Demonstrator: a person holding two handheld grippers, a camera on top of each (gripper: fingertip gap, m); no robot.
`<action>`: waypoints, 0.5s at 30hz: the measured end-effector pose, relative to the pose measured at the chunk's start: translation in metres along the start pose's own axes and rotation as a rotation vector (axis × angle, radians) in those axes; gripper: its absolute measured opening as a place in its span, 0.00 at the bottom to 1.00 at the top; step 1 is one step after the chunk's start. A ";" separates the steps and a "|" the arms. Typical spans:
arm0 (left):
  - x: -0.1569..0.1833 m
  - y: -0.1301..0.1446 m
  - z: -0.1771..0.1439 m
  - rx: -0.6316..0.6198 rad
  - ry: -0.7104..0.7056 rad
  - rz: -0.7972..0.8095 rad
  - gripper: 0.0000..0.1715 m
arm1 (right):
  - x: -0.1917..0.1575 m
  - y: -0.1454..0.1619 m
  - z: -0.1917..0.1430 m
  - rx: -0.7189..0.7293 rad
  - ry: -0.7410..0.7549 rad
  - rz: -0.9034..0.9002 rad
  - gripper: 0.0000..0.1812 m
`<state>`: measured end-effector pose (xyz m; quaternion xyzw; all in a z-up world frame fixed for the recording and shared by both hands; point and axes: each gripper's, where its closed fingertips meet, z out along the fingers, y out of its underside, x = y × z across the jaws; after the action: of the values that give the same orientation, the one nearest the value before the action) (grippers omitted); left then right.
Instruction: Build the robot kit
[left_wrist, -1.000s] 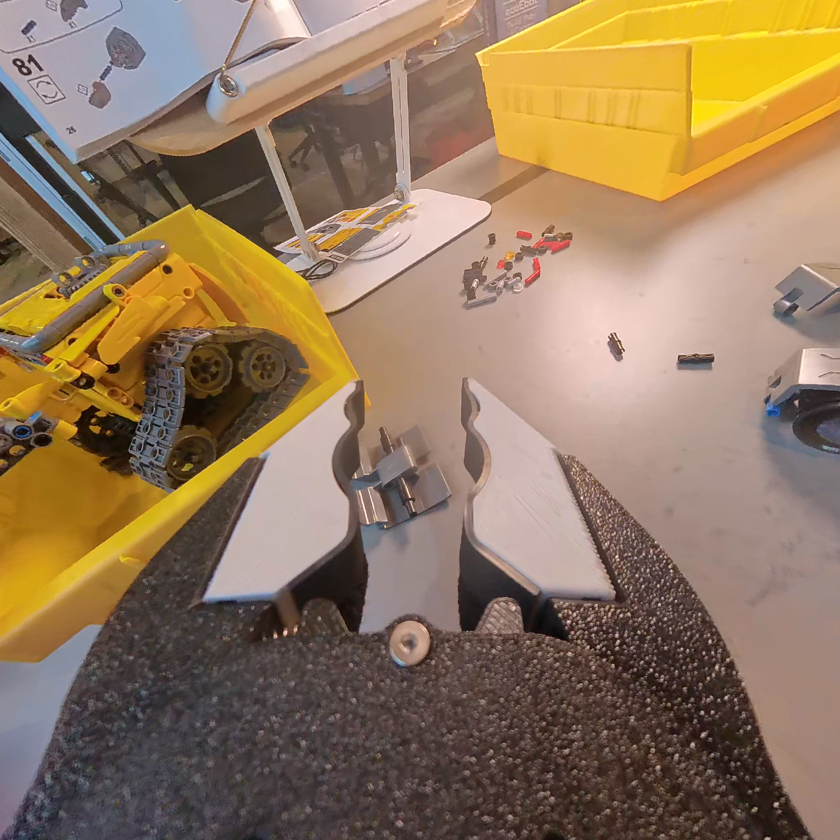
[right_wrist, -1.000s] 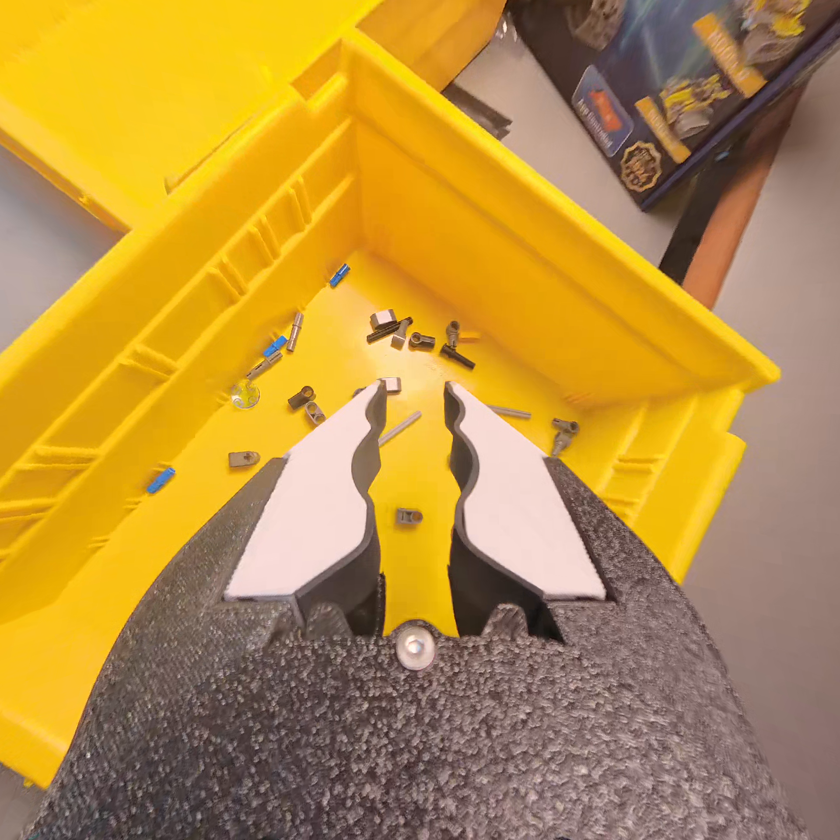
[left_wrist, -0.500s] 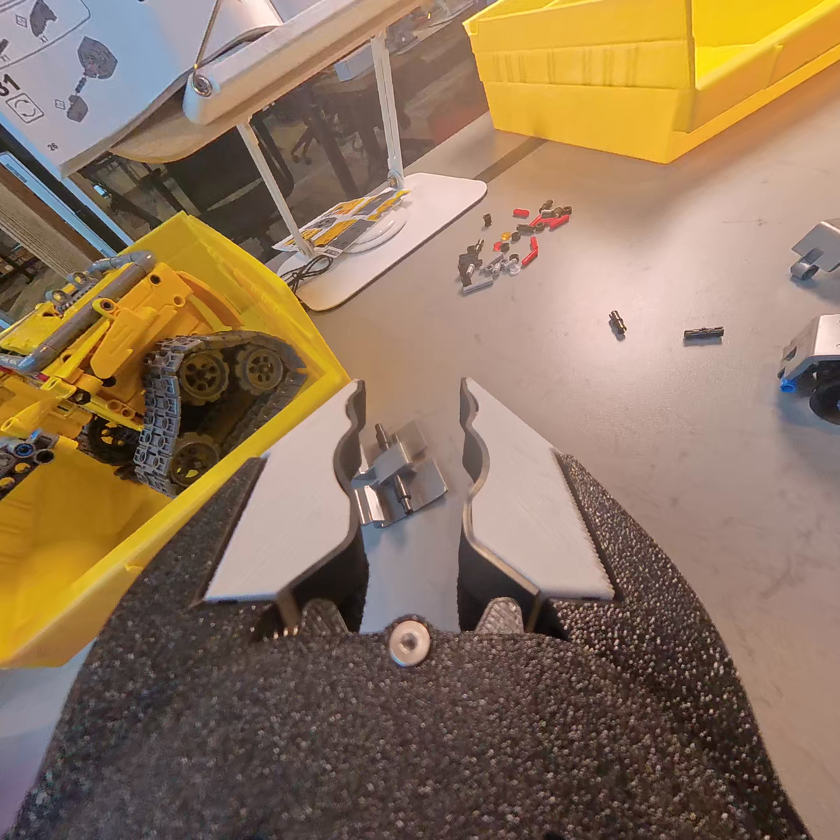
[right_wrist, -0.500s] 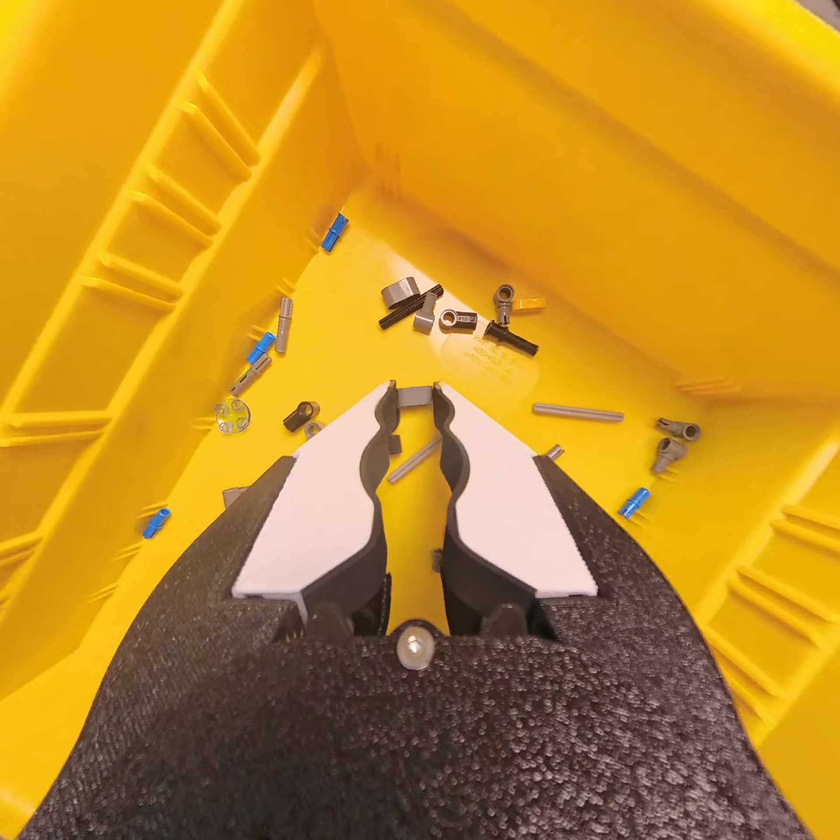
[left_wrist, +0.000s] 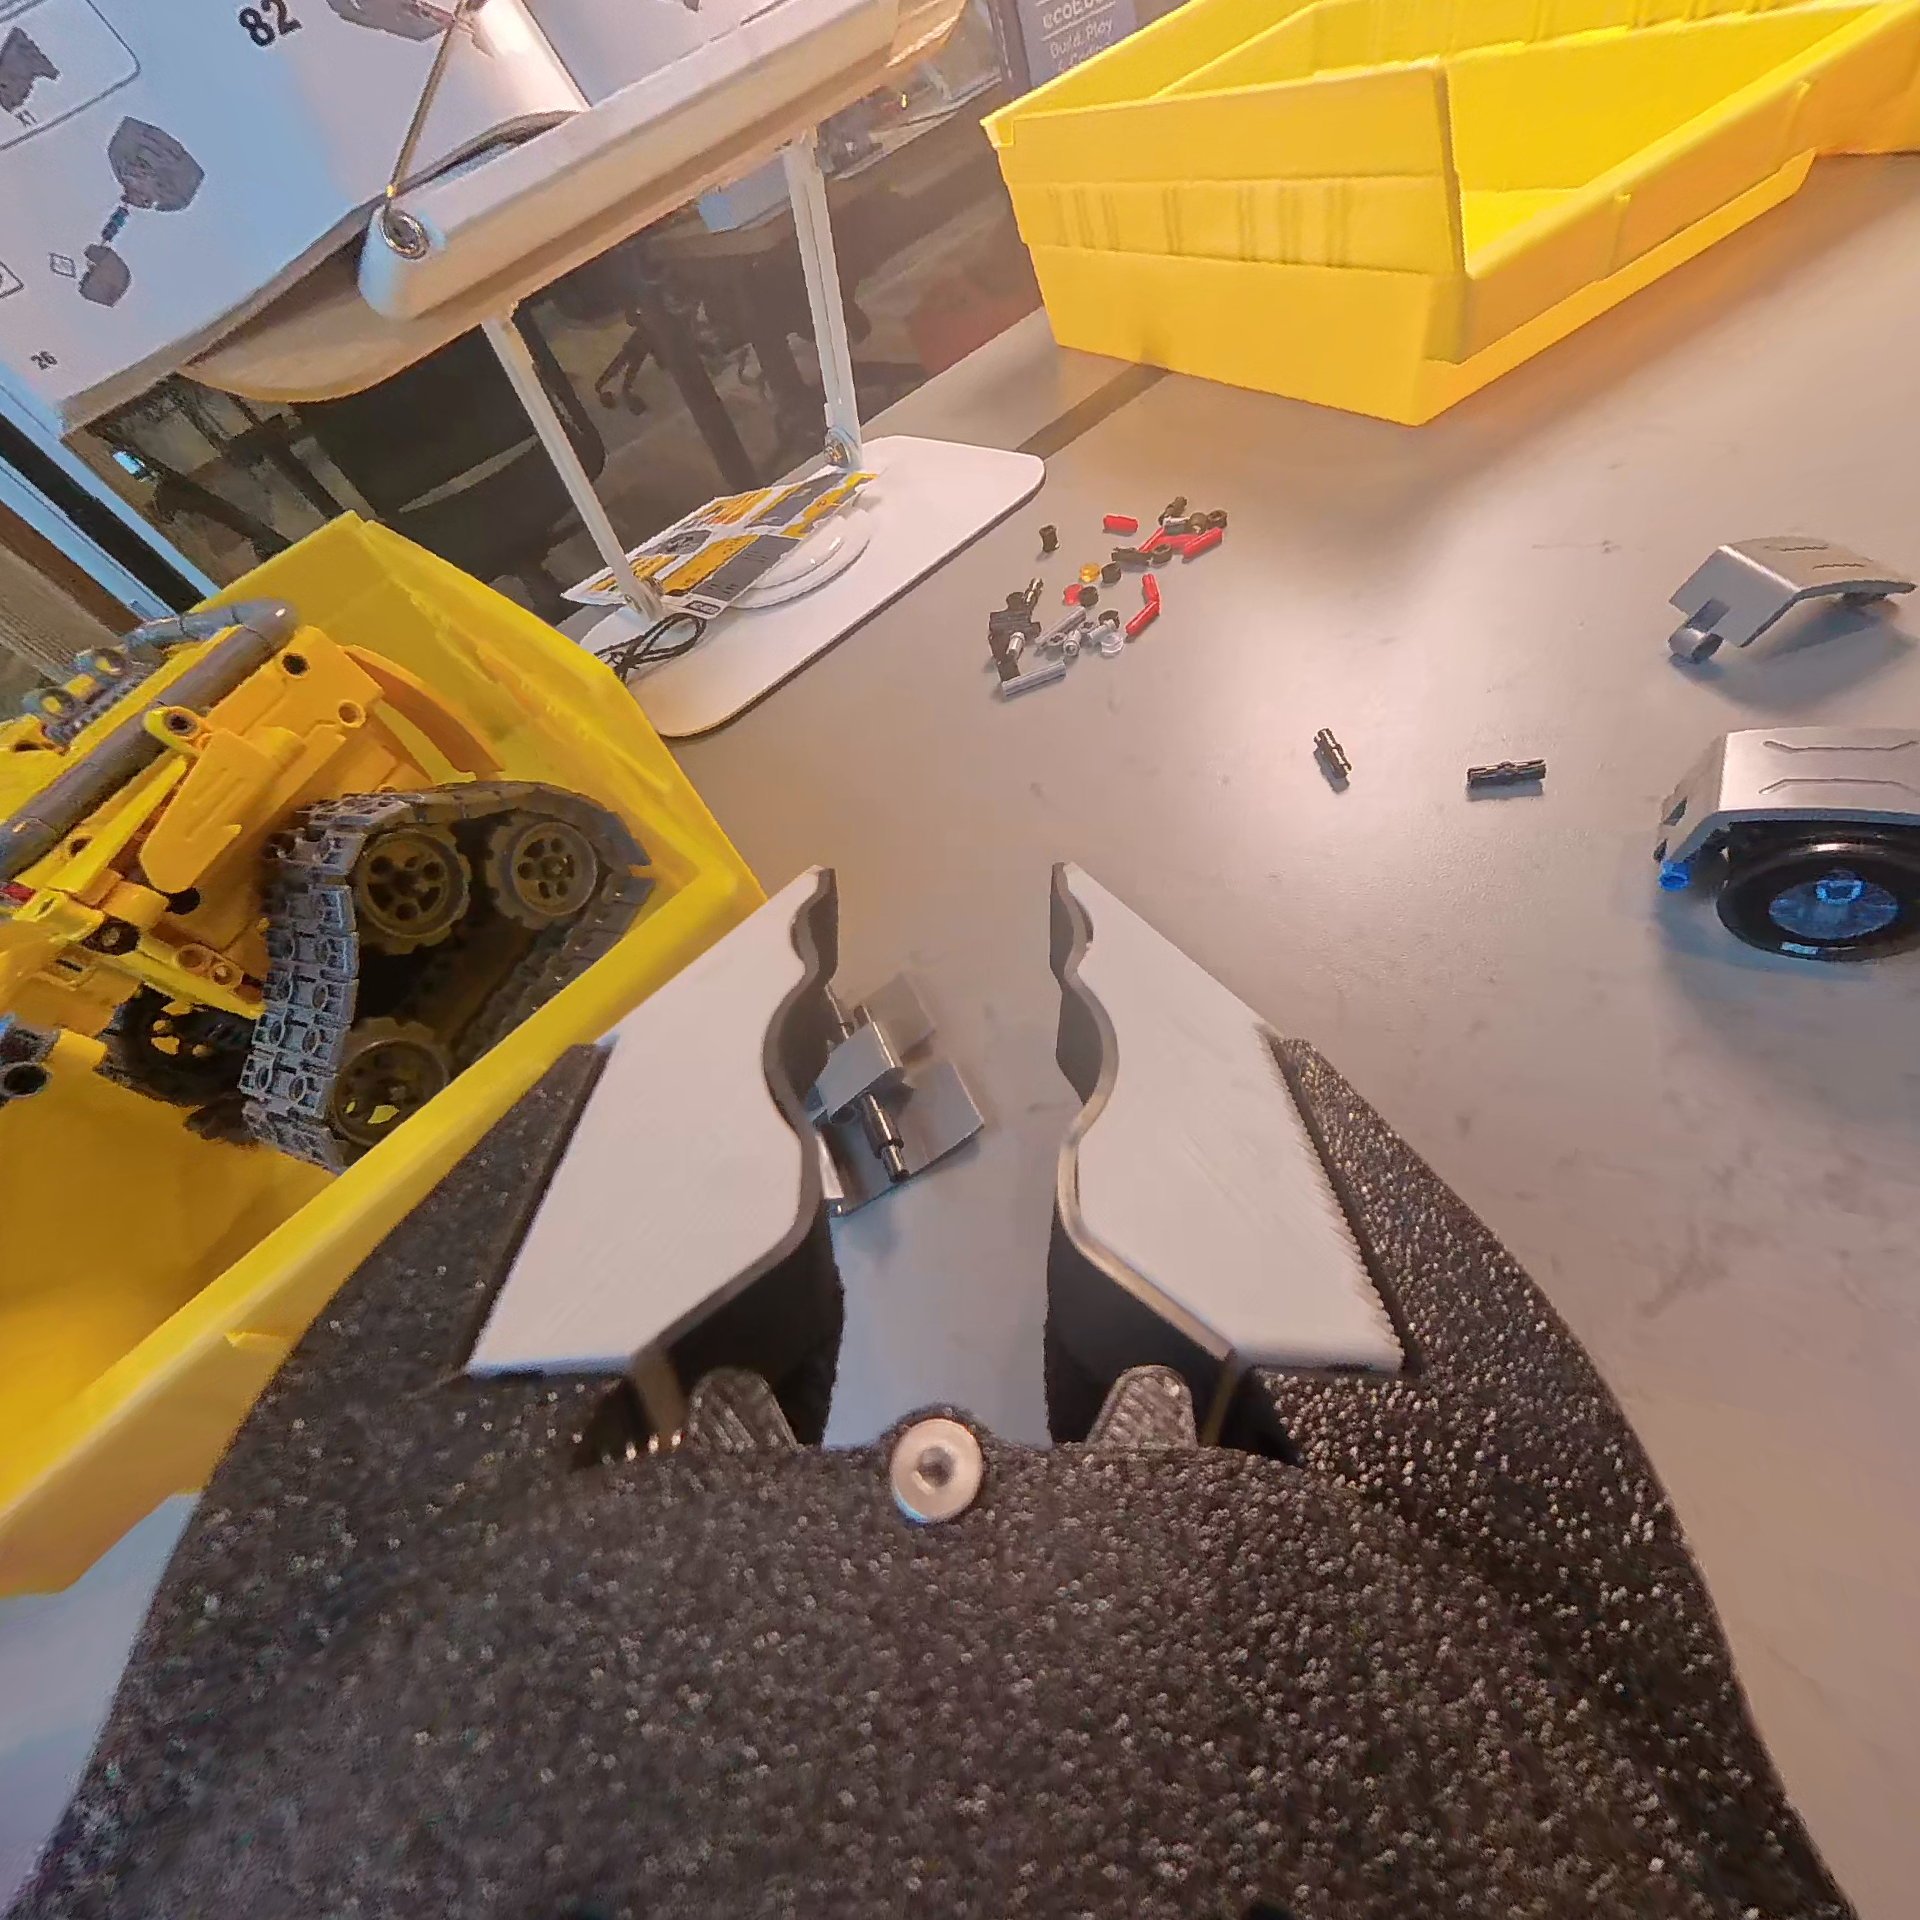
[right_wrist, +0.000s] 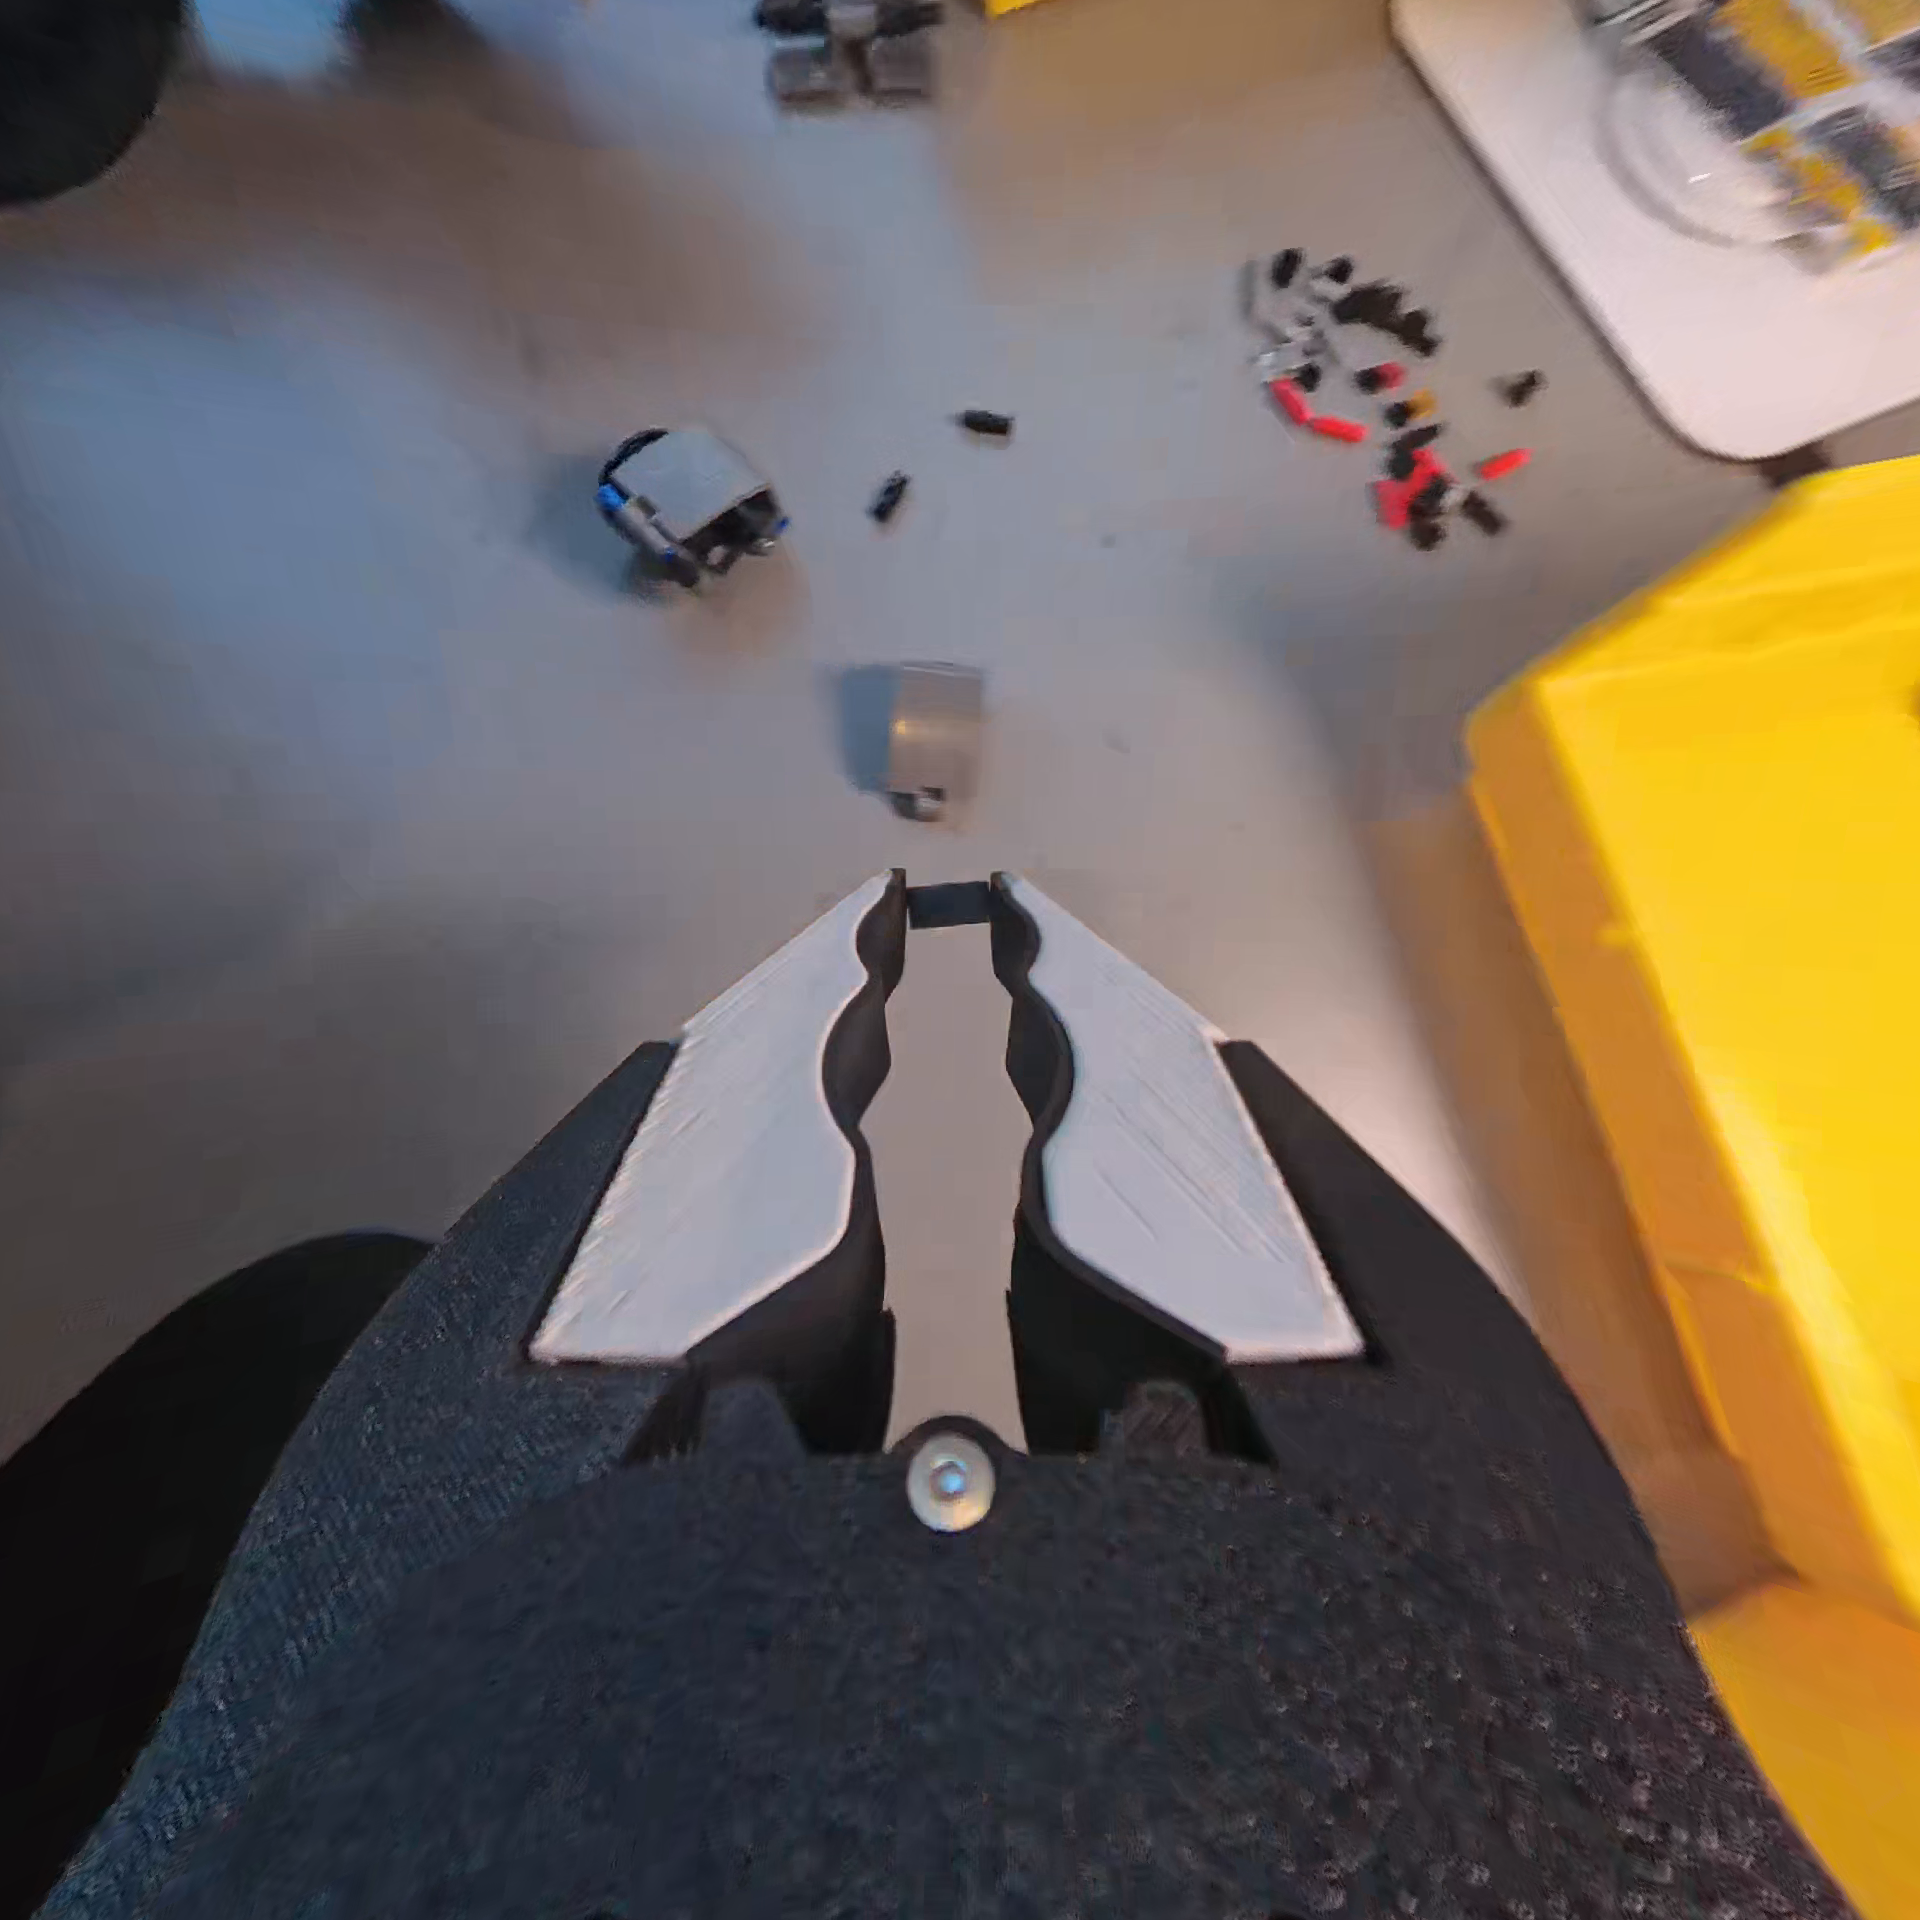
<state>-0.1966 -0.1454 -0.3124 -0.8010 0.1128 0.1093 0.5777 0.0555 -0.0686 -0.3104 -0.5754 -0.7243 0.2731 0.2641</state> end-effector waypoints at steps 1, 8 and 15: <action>0.000 -0.001 -0.002 0.006 0.005 -0.010 0.23 | -0.013 0.004 0.018 -0.008 -0.032 -0.006 0.09; 0.001 -0.005 -0.011 0.037 0.028 -0.033 0.23 | -0.035 0.019 0.068 -0.087 -0.077 -0.018 0.09; -0.003 -0.007 -0.016 0.054 0.038 -0.070 0.23 | -0.016 -0.008 0.010 0.017 0.019 -0.045 0.18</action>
<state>-0.1964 -0.1586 -0.3000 -0.7906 0.0986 0.0705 0.6002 0.0462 -0.0867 -0.3128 -0.5594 -0.7321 0.2677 0.2820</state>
